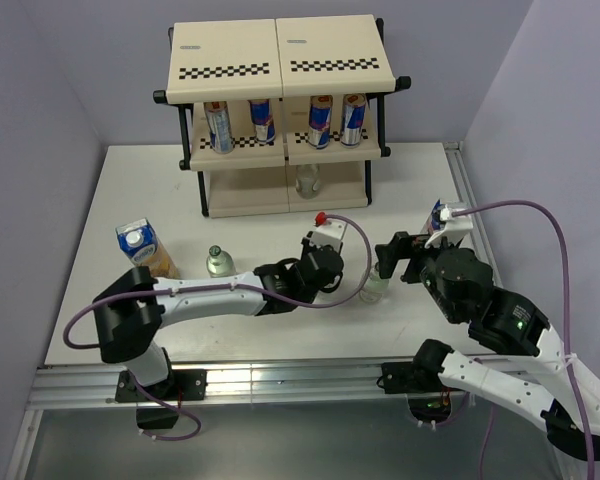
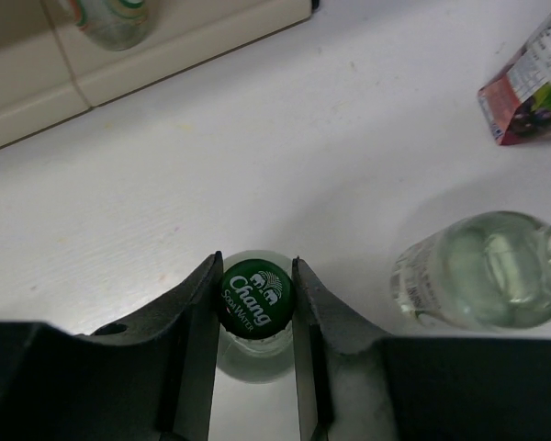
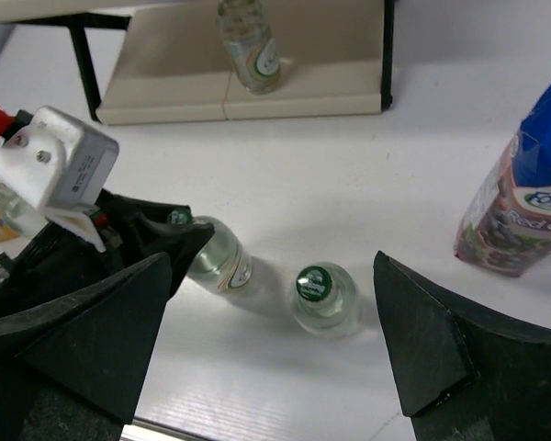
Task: Place and organize the beverage onto the shelf
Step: Pick up the drink from the center of the board.
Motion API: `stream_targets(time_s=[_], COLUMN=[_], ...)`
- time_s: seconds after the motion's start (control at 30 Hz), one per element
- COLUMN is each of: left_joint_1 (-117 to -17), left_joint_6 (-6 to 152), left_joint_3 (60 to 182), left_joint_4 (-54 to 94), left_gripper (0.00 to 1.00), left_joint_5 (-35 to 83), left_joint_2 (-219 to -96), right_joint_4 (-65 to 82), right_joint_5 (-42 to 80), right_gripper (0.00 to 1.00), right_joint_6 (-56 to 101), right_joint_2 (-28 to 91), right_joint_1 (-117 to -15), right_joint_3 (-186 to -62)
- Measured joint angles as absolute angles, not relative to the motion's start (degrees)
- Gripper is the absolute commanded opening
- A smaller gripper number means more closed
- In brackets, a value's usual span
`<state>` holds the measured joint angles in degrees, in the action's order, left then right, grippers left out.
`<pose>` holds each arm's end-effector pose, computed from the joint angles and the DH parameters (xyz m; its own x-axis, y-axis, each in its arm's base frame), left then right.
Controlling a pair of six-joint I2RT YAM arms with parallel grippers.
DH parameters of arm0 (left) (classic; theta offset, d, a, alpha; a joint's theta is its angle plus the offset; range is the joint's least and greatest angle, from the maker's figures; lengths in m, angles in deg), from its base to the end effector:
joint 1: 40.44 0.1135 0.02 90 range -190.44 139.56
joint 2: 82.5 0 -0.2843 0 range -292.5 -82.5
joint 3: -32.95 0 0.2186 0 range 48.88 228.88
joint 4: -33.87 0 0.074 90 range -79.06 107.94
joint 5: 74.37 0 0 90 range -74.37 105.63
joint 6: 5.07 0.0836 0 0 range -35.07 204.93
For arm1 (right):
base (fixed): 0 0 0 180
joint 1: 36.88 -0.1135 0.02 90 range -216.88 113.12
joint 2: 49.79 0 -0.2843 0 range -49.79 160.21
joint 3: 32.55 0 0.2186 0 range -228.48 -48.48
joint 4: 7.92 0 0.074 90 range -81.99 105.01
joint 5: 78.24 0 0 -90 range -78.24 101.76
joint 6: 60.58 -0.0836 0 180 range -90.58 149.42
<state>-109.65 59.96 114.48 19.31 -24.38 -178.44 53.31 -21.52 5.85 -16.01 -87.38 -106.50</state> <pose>0.1858 -0.3380 0.2750 -0.3738 0.0737 -0.9246 0.3956 0.9143 -0.0870 0.0895 0.0364 0.3609 -0.3372 0.1165 -0.9342 -0.2013 0.9604 0.1924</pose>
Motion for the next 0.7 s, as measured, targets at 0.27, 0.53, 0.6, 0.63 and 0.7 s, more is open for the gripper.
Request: stream_targets(time_s=[0.27,0.53,0.6,0.63,0.7], left_joint_1=[-107.18,-100.65,-99.43,-98.77,-97.59], left_joint_6=[59.13,59.37,59.66,59.81,60.33], left_joint_3=[113.85,122.70,124.95,126.04,128.56], left_joint_4=[8.38,-7.73,-10.77,-12.26,-15.67], left_gripper=[0.00,0.00,0.00,0.00,0.00], left_joint_5=[-24.90,-21.01,-19.72,-18.96,-17.19], left_joint_2=[-166.37,-157.06,-155.60,-154.74,-152.89], right_joint_4=[42.03,28.15,25.51,23.83,20.13], right_joint_5=[-17.93,6.33,13.15,16.32,21.69], right_gripper=[1.00,1.00,1.00,1.00,0.98], right_joint_6=[8.38,22.29,25.67,27.12,29.39], right_joint_2=[-15.48,-3.46,-0.93,0.67,4.30], right_joint_1=[-86.96,-86.11,-86.11,-86.13,-86.11], right_joint_3=[-103.29,-101.98,-101.41,-101.41,-101.84])
